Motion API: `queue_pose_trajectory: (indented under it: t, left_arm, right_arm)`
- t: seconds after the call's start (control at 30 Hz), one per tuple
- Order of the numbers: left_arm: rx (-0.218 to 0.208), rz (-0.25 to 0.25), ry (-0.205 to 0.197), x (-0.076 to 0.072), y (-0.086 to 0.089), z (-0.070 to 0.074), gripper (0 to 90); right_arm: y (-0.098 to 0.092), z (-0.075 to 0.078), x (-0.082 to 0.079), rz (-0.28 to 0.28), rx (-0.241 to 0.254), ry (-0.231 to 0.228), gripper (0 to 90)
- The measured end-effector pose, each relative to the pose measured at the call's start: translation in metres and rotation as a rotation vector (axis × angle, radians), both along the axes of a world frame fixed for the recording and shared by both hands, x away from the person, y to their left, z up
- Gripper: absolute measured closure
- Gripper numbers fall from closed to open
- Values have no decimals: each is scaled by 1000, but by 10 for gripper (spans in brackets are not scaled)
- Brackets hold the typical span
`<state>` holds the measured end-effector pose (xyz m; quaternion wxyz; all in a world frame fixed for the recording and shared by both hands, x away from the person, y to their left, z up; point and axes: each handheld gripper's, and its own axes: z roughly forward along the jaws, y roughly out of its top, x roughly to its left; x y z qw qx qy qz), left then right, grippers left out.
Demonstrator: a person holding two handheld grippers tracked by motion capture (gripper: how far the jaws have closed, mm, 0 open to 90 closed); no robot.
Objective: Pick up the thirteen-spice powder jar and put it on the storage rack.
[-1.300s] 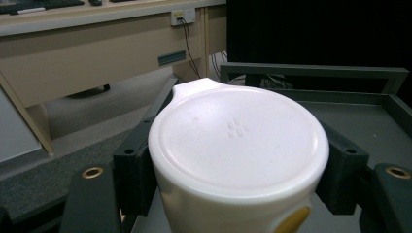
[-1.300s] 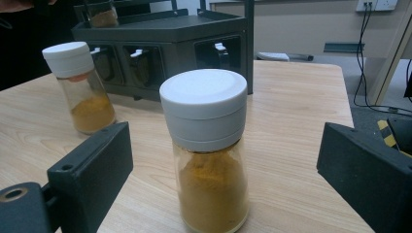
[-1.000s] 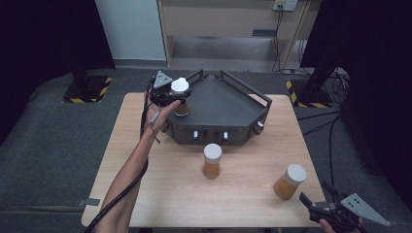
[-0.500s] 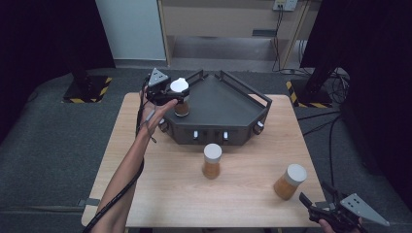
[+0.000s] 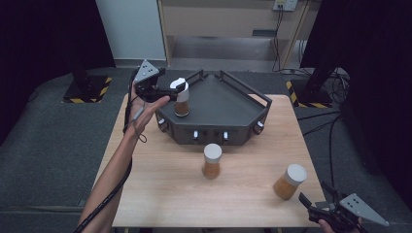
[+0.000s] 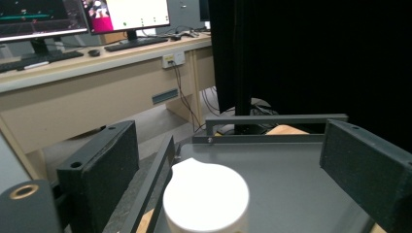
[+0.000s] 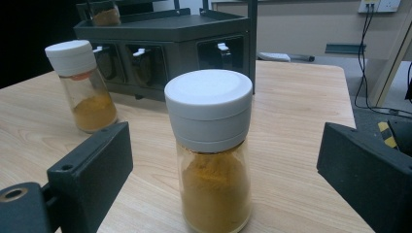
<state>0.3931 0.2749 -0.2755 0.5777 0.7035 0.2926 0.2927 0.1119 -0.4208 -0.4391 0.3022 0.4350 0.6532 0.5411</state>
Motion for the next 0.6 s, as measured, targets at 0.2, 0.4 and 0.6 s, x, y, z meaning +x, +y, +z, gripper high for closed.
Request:
queue_pose_trajectory:
  t: [0.2, 0.4, 0.6]
  left_arm:
    - [27, -56, -19, -17, 8, 14, 39]
    - [28, -103, -31, -37, 16, 17, 32]
    - [25, -138, -32, -54, 24, 10, 19]
  right_arm:
    - [0, 0, 0, 0, -5, -1, 59]
    - [1, 1, 0, -1, -8, 0, 59]
    - [1, 1, -1, 0, -7, -4, 58]
